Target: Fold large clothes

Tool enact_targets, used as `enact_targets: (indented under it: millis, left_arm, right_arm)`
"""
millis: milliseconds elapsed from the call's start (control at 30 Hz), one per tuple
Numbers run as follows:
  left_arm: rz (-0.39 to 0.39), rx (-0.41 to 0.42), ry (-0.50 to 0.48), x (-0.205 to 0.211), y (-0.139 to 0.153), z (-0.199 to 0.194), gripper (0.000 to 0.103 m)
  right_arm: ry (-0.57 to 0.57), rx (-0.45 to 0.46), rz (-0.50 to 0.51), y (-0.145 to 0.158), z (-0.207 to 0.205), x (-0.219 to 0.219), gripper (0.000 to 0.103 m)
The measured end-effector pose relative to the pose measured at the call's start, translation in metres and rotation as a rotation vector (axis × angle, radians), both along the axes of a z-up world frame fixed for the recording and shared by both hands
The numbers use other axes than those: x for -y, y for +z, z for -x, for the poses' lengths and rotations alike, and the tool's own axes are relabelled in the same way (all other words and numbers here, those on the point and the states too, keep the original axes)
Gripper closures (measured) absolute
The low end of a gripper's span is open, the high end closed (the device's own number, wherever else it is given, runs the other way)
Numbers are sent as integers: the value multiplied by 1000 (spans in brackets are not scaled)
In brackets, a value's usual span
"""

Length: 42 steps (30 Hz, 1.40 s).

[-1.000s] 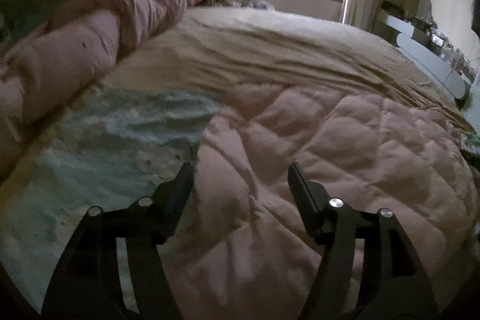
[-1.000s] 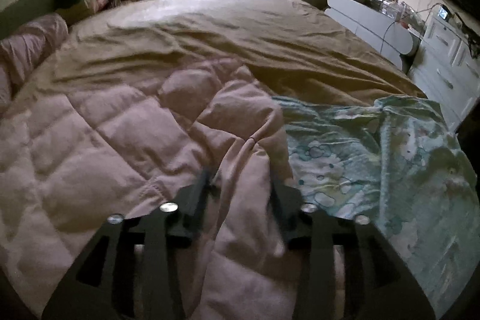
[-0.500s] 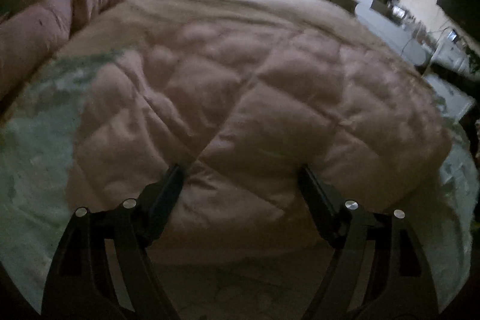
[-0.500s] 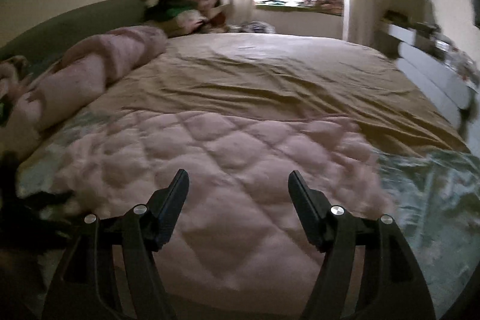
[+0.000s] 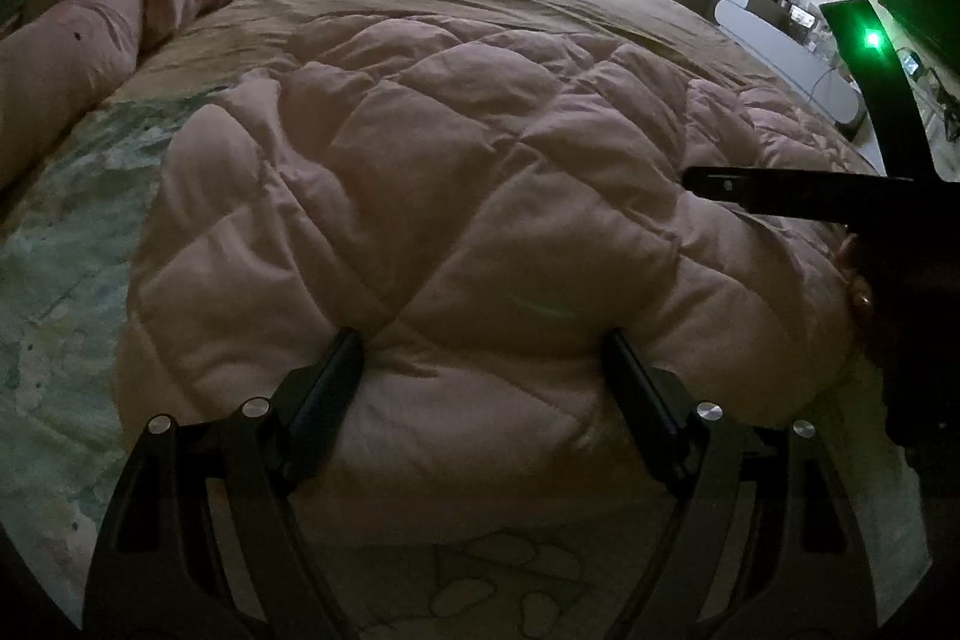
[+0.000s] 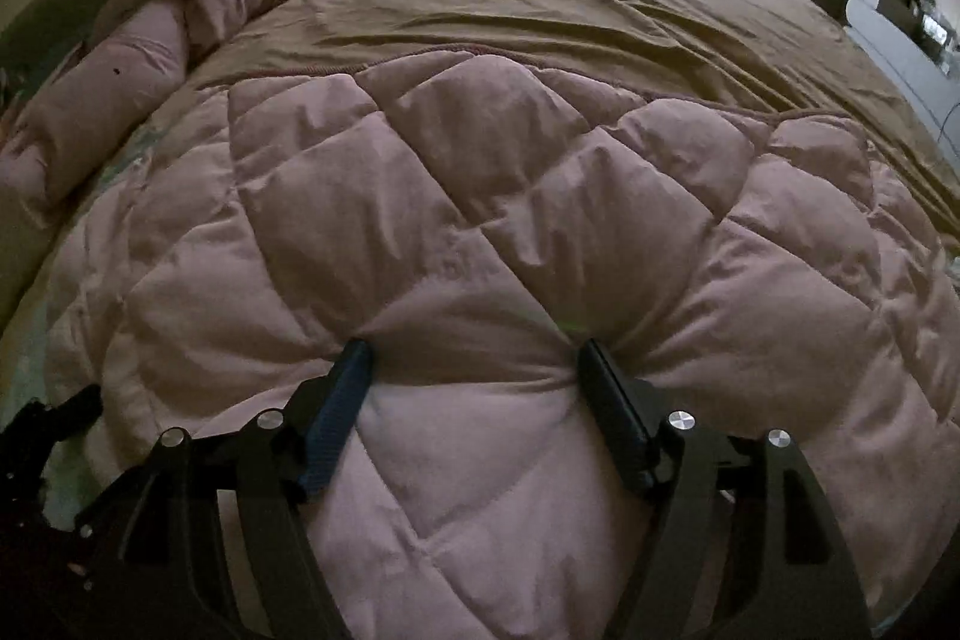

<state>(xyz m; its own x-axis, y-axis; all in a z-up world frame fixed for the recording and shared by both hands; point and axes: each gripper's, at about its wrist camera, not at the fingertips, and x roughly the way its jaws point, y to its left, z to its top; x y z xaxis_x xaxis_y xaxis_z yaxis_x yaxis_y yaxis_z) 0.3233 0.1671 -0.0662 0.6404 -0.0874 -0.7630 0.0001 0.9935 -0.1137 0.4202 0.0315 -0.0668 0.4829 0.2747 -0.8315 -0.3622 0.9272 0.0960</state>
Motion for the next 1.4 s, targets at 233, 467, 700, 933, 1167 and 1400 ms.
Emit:
enact_targets:
  millis: [233, 467, 700, 933, 1167, 1400]
  left_arm:
    - [10, 0, -1, -3, 3, 5, 28]
    - [15, -3, 7, -7, 14, 11, 29]
    - [45, 44, 48, -15, 40, 28, 20]
    - [11, 82, 74, -17, 57, 44, 13]
    - [-4, 74, 94, -15, 54, 52, 11]
    - [-30, 60, 106, -10, 47, 64, 11]
  right_arm:
    - [1, 66, -57, 35, 19, 27, 38]
    - [-3, 134, -121, 64, 58, 68, 28]
    - [-71, 175, -188, 82, 84, 109, 19]
    - [-55, 199, -167, 83, 112, 120, 18]
    - [-27, 166, -119, 58, 122, 109, 18]
    - [-73, 51, -124, 13, 113, 114, 18]
